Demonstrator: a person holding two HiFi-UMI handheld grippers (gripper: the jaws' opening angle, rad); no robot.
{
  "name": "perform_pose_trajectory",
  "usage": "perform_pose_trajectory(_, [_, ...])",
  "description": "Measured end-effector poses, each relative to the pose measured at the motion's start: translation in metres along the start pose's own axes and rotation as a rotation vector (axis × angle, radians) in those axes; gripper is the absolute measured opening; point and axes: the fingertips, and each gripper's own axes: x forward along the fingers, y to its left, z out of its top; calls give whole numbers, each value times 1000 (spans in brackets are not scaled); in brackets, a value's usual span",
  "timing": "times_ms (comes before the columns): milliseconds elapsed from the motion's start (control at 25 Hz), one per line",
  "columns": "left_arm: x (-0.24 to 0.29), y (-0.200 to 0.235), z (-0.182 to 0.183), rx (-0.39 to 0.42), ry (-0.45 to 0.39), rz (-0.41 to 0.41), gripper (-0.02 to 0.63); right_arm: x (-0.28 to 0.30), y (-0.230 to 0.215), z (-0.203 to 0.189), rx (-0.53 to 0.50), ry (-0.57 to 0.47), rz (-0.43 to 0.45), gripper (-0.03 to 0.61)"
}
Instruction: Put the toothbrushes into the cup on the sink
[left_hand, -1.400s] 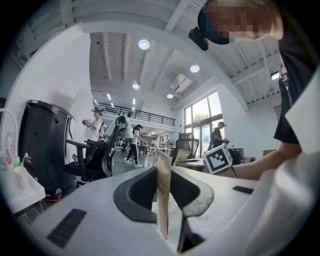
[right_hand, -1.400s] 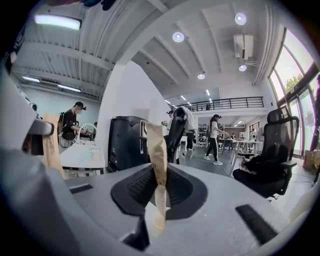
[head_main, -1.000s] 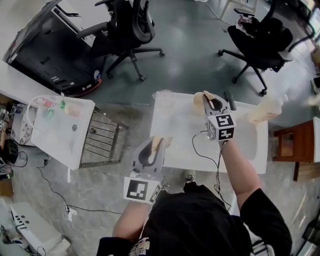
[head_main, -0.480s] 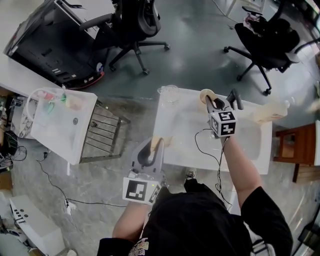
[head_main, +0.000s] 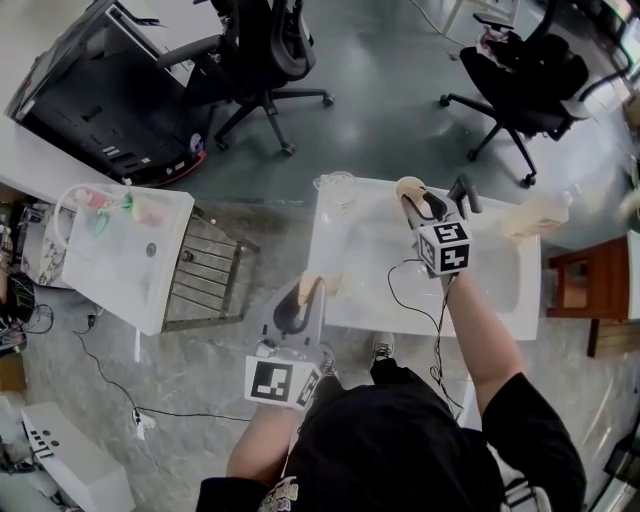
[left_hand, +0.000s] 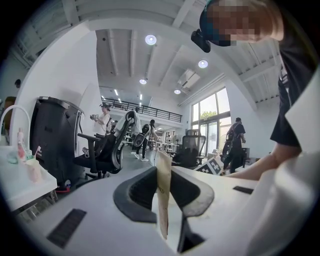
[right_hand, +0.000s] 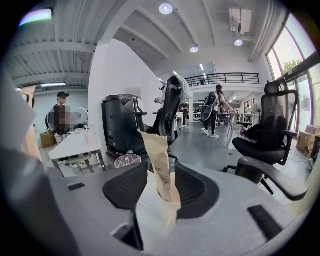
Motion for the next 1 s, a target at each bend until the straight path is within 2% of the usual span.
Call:
perform_pose_trajectory(280, [-8, -5, 5, -8, -16, -42, 61, -30, 7, 20, -23, -50, -31, 204])
perform_pose_trajectory(680, [-17, -20, 21, 2, -53, -144, 61, -123, 31, 84, -35, -241, -76, 201])
perform_pose_trajectory(760, [-20, -25, 24, 5, -57, -168, 61, -146, 41, 95, -60, -274, -77, 182])
perform_pose_trajectory(840, [-23, -28, 26, 4, -62, -190, 61, -169, 54, 105, -88, -313, -75, 122])
perform_pose_trajectory(1000, [-28, -33, 31, 4, -82, -242, 61, -211, 84, 118, -101, -397, -75, 63])
